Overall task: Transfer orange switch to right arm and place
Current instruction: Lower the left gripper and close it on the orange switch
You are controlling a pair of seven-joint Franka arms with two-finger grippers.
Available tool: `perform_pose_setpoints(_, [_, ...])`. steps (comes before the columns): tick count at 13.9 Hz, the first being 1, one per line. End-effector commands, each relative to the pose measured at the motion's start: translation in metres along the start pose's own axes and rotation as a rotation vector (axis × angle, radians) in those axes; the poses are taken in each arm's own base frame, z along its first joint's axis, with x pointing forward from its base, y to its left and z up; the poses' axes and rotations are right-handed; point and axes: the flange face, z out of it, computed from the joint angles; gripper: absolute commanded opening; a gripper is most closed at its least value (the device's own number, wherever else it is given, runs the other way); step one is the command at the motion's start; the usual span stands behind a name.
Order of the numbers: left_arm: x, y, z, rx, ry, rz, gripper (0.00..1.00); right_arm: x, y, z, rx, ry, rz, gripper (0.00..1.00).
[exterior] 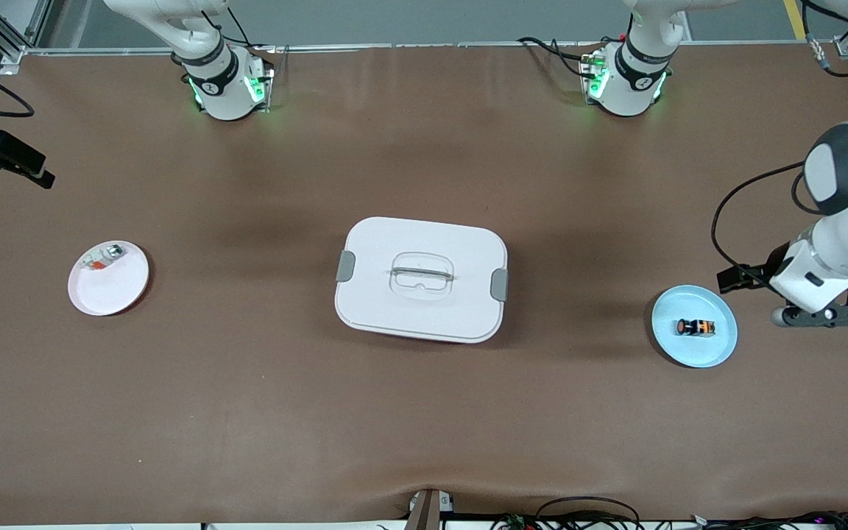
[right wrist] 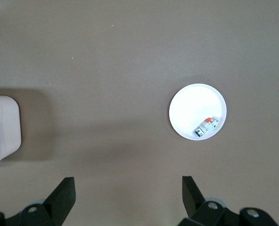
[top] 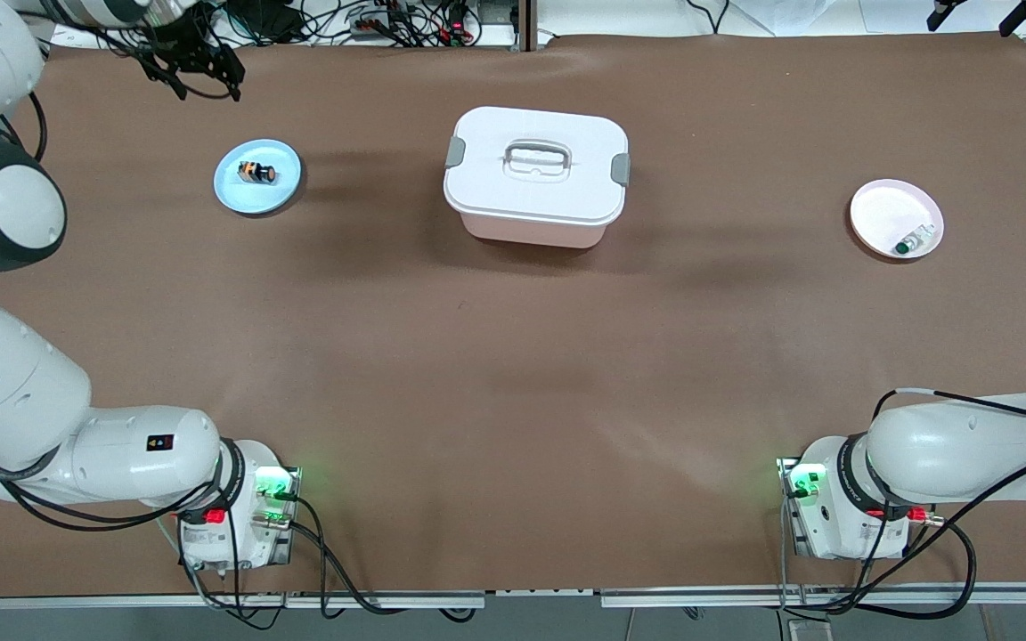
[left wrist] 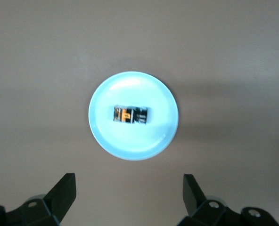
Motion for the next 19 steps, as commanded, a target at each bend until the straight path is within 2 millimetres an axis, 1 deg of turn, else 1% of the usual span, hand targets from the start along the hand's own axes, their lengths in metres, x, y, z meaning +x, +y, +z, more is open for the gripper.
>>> perform_pose_setpoints(1, [0.002,-0.008,0.033,0.010,0.010,0.025,1.00,-0.007,-0.001,-0.002,0.015,0.003,0.016,1.00])
perform_pose_setpoints(4, [0.009,-0.007,0.077,0.004,0.005,0.084,1.00,-0.007,-0.001,-0.003,0.014,0.008,0.015,1.00])
perform_pose_setpoints(6, [0.011,-0.020,0.099,0.000,0.018,0.080,1.00,-0.006,0.000,-0.006,0.014,0.016,0.017,1.00])
perform_pose_setpoints(9, [0.009,-0.020,0.133,-0.004,0.048,0.101,1.00,-0.005,0.007,-0.006,-0.001,0.018,0.016,1.00])
perform_pose_setpoints(12, [0.009,-0.023,0.157,-0.009,0.056,0.113,1.00,-0.005,0.004,-0.005,-0.001,0.010,0.022,1.00])
perform_pose_setpoints(14, [0.010,-0.023,0.171,-0.011,0.064,0.123,1.00,-0.004,0.004,-0.008,-0.001,0.026,0.022,1.00])
perform_pose_setpoints(16, [0.010,-0.029,0.182,-0.012,0.066,0.119,1.00,-0.004,0.003,-0.010,-0.001,0.030,0.020,1.00])
perform_pose_setpoints(18, [0.010,-0.027,0.190,-0.014,0.066,0.123,1.00,-0.004,0.001,-0.011,-0.002,0.033,0.016,1.00])
perform_pose_setpoints(19, [0.011,-0.027,0.193,-0.015,0.071,0.121,1.00,-0.004,0.000,-0.016,-0.002,0.042,0.014,1.00])
